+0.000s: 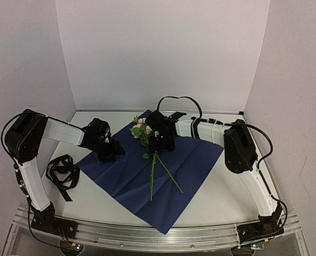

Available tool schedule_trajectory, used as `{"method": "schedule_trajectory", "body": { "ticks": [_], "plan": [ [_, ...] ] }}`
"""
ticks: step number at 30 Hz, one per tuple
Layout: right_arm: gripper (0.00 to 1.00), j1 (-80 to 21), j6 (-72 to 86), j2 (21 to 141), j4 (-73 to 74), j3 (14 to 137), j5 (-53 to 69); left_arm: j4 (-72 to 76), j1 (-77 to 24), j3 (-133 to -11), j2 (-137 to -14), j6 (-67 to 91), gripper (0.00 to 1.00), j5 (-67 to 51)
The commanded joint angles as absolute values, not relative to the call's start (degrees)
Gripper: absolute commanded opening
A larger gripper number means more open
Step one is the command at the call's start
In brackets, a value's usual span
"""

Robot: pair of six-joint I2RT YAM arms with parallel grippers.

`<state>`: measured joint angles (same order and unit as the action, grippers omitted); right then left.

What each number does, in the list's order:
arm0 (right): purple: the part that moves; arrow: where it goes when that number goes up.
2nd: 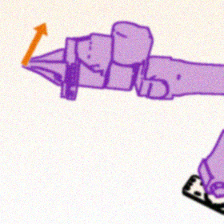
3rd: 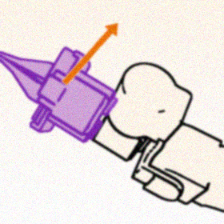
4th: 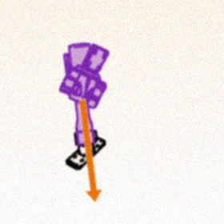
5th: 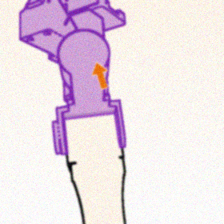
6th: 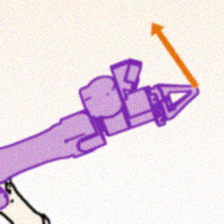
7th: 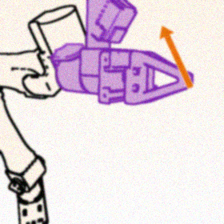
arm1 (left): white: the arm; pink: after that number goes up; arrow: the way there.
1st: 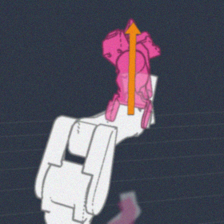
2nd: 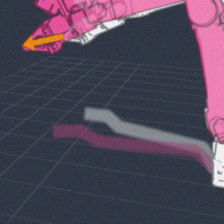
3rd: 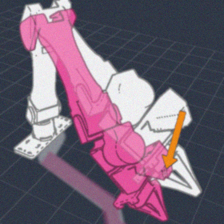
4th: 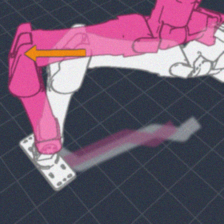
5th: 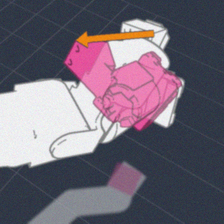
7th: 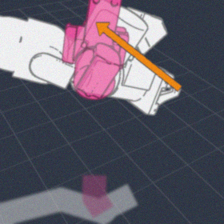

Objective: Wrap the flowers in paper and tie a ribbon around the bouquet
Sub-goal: Adjust the fake flower on the flattened wrapping paper.

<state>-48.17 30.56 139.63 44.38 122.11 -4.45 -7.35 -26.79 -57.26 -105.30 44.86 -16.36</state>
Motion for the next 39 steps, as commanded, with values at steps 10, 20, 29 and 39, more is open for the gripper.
{"method": "schedule_trajectory", "body": {
  "ticks": [10,20,29,39],
  "plan": [
    [0.58,-49.5,26.5,123.0,42.1,107.9,-4.5,-6.3,-26.8,-58.9,-106.5,45.1,0.62,-17.1],
    [0.52,-51.2,27.3,122.5,40.9,102.5,-3.8,-5.9,-26.8,-58.8,-106.9,44.9,0.62,-17.5],
    [0.47,-52.0,27.8,125.1,40.5,103.4,-2.9,-5.8,-26.8,-59.0,-107.6,44.8,0.62,-17.8],
    [0.4,-52.1,27.8,129.7,39.6,103.9,-1.9,-6.2,-26.8,-59.0,-107.7,44.8,0.62,-17.9]
  ]
}}
